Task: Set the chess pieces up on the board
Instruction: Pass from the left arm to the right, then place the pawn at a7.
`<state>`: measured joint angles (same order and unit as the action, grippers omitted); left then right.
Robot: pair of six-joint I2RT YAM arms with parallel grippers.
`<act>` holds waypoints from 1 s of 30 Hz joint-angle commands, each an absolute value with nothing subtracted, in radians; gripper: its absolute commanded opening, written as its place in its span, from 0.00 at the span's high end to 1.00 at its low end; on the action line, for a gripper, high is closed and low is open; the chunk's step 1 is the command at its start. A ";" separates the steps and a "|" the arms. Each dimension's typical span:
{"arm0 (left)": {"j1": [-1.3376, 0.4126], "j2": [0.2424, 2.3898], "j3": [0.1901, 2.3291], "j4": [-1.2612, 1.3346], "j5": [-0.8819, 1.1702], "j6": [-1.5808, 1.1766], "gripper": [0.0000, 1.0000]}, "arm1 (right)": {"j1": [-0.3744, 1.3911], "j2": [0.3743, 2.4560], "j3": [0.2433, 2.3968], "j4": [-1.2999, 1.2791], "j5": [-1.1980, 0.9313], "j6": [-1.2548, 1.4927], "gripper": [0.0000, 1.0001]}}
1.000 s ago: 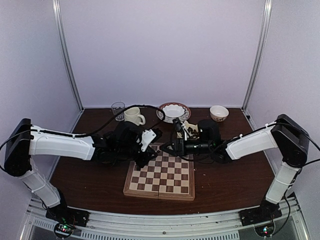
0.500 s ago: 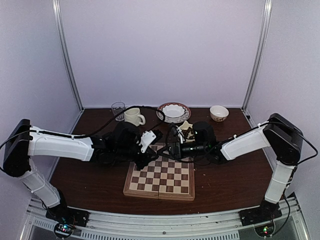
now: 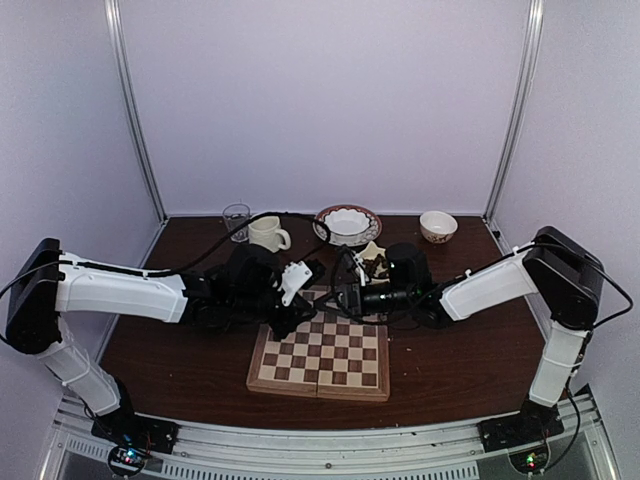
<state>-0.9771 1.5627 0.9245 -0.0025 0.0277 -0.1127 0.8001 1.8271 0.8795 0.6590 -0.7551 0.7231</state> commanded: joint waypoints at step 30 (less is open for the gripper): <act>-0.849 1.265 0.732 0.066 -0.403 -0.399 0.45 | 1.019 1.773 1.116 -0.015 -0.079 0.157 0.96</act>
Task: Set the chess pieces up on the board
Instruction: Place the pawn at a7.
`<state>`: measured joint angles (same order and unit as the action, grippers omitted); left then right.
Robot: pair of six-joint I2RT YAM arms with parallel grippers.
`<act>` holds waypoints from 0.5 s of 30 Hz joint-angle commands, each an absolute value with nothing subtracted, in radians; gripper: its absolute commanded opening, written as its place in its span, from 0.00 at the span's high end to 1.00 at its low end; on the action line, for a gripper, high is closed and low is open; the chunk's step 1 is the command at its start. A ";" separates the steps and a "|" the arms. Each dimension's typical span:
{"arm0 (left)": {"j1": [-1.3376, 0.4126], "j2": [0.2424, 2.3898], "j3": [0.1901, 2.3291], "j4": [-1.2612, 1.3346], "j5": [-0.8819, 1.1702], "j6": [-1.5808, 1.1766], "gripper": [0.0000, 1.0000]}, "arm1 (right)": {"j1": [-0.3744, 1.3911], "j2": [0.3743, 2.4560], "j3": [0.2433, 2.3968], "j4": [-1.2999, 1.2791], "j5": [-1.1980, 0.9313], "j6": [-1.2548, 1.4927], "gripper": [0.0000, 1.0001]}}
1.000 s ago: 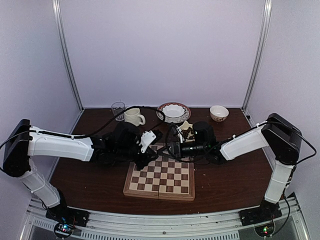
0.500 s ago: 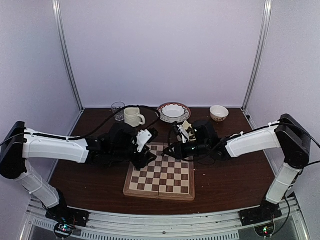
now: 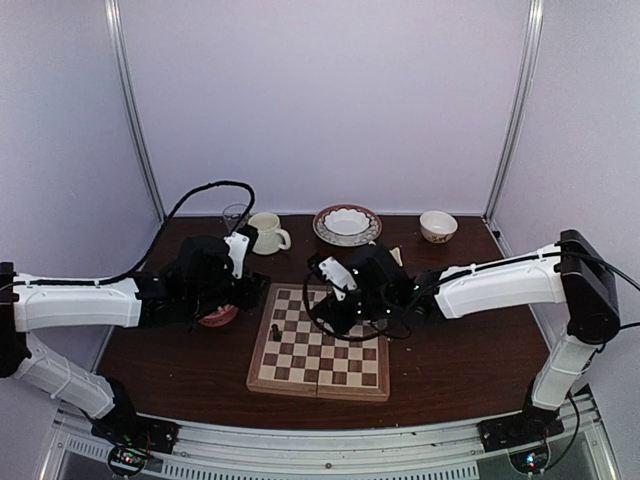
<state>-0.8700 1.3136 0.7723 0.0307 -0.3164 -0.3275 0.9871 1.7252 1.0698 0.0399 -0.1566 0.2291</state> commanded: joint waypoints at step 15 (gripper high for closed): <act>-0.848 1.217 0.684 0.096 -0.495 -0.425 0.44 | 1.123 1.926 1.255 -0.062 -0.068 0.044 0.94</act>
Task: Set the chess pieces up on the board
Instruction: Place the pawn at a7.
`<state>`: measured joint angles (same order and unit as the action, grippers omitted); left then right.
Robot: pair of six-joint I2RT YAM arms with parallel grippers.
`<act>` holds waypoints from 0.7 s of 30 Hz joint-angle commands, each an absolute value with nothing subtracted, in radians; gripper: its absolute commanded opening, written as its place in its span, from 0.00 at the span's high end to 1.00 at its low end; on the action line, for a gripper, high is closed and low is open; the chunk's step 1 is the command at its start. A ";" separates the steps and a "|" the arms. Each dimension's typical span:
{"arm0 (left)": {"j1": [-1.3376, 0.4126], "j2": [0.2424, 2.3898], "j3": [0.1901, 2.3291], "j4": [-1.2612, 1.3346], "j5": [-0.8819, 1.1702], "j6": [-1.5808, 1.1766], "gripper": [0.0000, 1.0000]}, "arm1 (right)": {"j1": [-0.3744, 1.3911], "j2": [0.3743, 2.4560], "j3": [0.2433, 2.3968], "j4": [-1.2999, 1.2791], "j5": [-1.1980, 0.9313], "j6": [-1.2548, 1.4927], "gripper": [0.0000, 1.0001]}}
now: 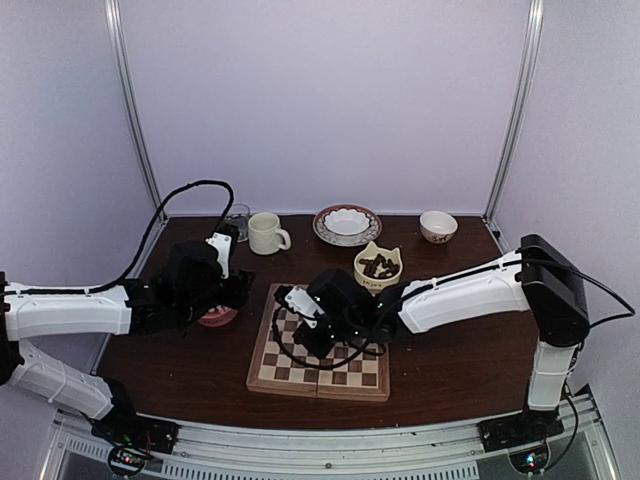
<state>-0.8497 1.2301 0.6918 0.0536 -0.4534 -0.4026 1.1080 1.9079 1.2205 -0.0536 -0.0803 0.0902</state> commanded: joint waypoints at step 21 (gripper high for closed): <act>-0.848 1.221 0.688 0.087 -0.466 -0.423 0.44 | 1.250 1.967 1.293 -0.120 -0.128 -0.142 0.92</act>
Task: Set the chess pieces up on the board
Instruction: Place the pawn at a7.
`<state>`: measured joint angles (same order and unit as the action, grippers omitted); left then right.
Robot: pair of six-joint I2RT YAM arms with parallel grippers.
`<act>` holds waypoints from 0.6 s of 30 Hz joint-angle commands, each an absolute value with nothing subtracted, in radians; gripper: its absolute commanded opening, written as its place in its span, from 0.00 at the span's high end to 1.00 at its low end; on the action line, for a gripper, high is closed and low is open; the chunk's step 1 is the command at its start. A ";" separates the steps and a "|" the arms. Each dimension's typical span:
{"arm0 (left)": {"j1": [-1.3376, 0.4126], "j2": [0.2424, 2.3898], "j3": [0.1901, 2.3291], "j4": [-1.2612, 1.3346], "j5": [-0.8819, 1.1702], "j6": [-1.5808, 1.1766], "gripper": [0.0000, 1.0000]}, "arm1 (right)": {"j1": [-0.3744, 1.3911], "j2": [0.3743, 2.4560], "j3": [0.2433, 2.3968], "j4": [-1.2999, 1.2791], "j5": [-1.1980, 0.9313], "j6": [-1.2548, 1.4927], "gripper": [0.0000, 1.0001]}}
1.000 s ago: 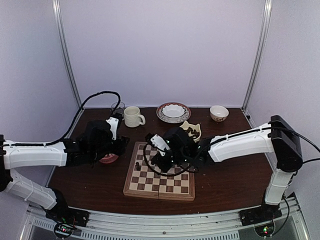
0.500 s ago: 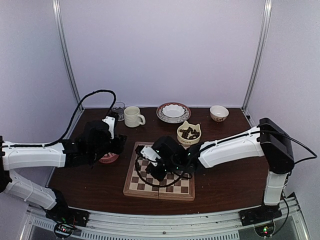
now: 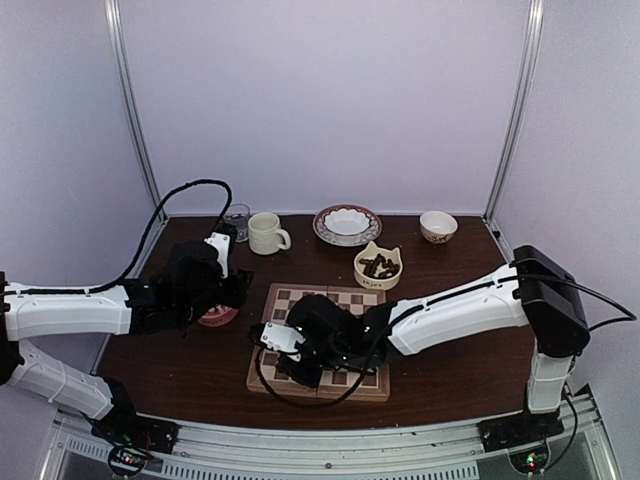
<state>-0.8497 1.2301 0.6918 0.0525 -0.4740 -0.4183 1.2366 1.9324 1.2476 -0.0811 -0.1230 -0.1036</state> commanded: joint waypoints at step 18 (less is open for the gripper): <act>-0.848 1.224 0.692 0.087 -0.443 -0.416 0.44 | 1.267 2.005 1.333 -0.163 -0.082 -0.154 0.80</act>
<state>-0.8497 1.2301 0.6918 0.0525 -0.4564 -0.4179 1.2613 1.9865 1.3067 -0.1455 -0.1036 -0.1406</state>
